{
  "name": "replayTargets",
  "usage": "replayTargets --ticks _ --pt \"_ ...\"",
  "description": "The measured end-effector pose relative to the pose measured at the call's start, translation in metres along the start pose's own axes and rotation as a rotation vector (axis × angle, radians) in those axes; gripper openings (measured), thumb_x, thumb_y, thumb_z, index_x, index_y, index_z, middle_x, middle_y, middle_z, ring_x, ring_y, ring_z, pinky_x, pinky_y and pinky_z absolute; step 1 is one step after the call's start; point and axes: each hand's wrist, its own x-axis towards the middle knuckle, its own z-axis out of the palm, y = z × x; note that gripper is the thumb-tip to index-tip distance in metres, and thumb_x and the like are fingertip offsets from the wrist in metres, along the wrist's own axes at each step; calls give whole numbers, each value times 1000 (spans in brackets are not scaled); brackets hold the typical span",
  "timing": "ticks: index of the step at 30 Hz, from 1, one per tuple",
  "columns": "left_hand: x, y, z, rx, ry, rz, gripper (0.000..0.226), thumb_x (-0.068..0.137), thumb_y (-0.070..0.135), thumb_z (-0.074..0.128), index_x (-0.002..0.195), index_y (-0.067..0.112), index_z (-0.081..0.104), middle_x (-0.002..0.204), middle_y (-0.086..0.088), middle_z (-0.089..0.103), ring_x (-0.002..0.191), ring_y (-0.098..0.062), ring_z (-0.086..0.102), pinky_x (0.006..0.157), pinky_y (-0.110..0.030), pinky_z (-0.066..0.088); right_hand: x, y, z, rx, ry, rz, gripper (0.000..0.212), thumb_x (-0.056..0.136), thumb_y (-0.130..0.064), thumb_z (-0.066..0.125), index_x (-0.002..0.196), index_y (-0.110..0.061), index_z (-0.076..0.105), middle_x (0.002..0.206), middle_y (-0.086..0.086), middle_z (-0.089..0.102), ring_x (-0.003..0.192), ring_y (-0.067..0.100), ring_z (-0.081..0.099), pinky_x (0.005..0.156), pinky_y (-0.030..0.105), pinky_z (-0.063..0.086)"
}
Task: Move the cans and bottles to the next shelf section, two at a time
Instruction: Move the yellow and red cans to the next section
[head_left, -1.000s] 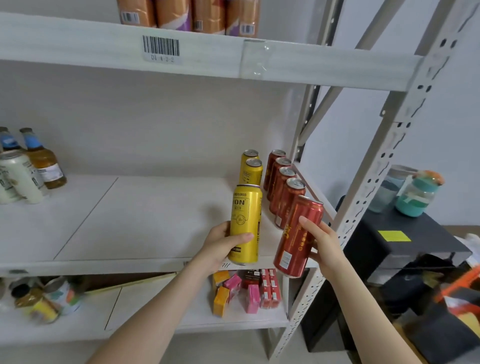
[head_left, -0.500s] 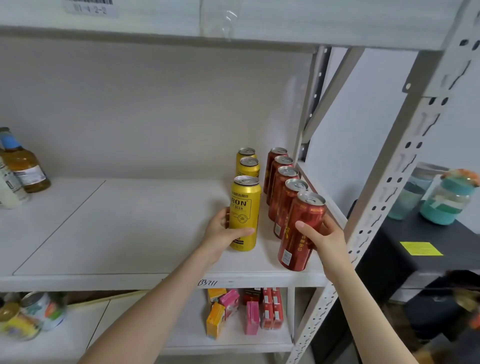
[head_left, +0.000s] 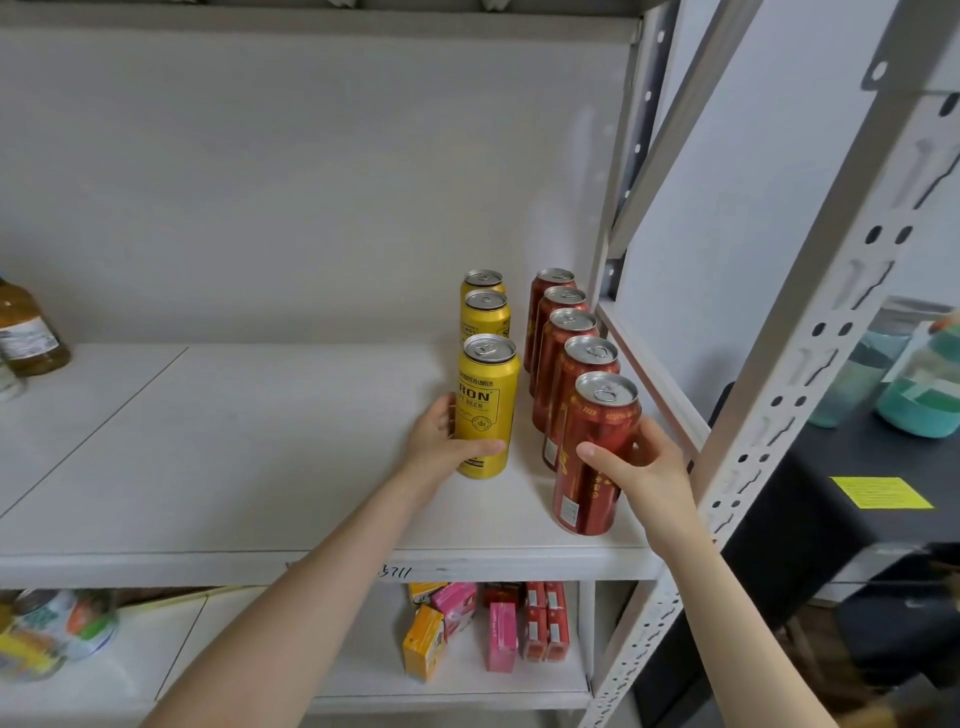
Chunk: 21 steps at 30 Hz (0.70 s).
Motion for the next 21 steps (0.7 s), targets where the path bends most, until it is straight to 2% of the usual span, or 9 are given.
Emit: replayTargets --ticks 5,9,14,17,21 --pt "9 -2 2 -6 -19 14 76 65 -4 86 131 13 54 120 -4 70 107 -18 69 89 -33 56 2 7 -2 7 -13 -14 34 75 -24 85 99 -35 63 102 -12 71 103 11 64 90 37 50" --pt "19 -2 1 -7 -24 21 72 67 -4 85 131 13 56 120 -5 71 108 -19 69 91 -36 55 0 10 -1 12 -25 -35 44 63 -38 89 98 -36 63 98 -17 72 102 11 66 88 35 52" --pt "28 -2 1 14 -14 14 81 59 7 91 131 14 55 120 -7 70 108 -21 69 92 -40 55 0 13 -1 1 -27 -53 44 62 -40 85 100 -39 62 99 -18 72 100 6 66 85 30 52" --pt "33 -2 0 16 28 17 78 64 -1 88 131 12 50 121 -7 66 106 -19 69 91 -37 56 2 14 1 7 -20 -51 50 58 -44 84 103 -38 63 101 -15 72 103 10 66 88 33 51" --pt "39 -3 0 19 55 16 75 66 -2 87 130 10 49 121 -9 66 107 -20 68 91 -38 56 3 15 2 13 -17 -46 48 60 -42 83 103 -38 62 101 -15 72 105 10 65 89 33 51"
